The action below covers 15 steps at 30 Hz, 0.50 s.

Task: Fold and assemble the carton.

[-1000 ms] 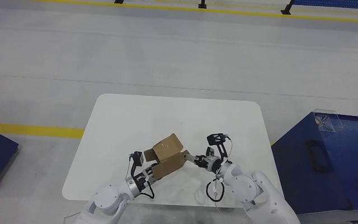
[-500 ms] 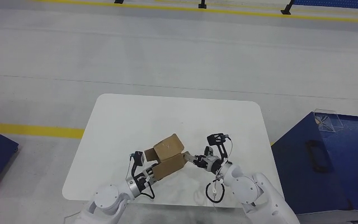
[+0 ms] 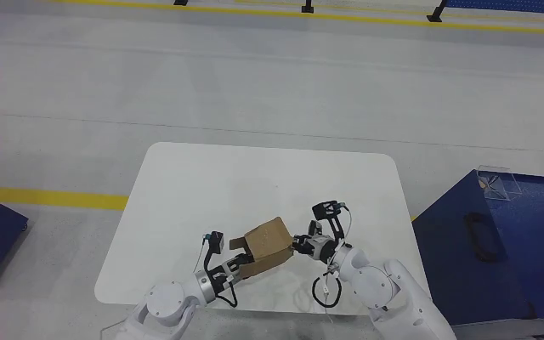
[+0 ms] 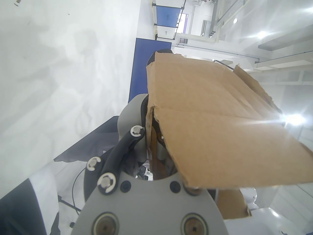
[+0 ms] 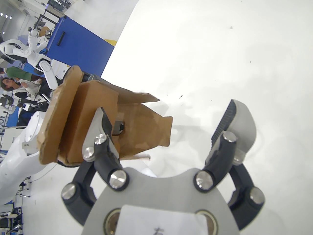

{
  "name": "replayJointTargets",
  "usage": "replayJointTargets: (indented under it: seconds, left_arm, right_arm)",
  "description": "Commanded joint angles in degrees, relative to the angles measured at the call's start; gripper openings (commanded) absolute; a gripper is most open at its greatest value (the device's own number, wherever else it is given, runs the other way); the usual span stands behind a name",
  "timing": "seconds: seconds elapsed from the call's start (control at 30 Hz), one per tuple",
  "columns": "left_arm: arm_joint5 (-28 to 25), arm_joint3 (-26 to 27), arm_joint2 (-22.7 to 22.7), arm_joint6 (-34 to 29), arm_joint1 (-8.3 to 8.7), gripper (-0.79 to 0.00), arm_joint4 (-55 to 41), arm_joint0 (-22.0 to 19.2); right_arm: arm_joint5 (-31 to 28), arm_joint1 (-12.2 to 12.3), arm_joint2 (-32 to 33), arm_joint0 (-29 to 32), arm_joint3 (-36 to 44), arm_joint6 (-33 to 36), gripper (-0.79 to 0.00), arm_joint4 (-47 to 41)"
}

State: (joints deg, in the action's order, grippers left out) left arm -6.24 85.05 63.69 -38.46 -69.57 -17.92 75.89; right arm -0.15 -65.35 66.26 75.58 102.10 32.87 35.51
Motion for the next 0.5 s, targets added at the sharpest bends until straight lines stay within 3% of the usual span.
replayJointTargets:
  seconds: [0.0, 0.47]
  left_arm:
    - [0.2, 0.0, 0.1, -0.1, 0.01, -0.785, -0.1, -0.1]
    - [-0.4, -0.4, 1.5, -0.2, 0.16, -0.785, -2.2, 0.0]
  right_arm:
    - [0.2, -0.1, -0.1, 0.0, 0.1, -0.2, 0.000, 0.1]
    - [-0.6, 0.4, 4.2, 1.8, 0.5, -0.5, 0.000, -1.2]
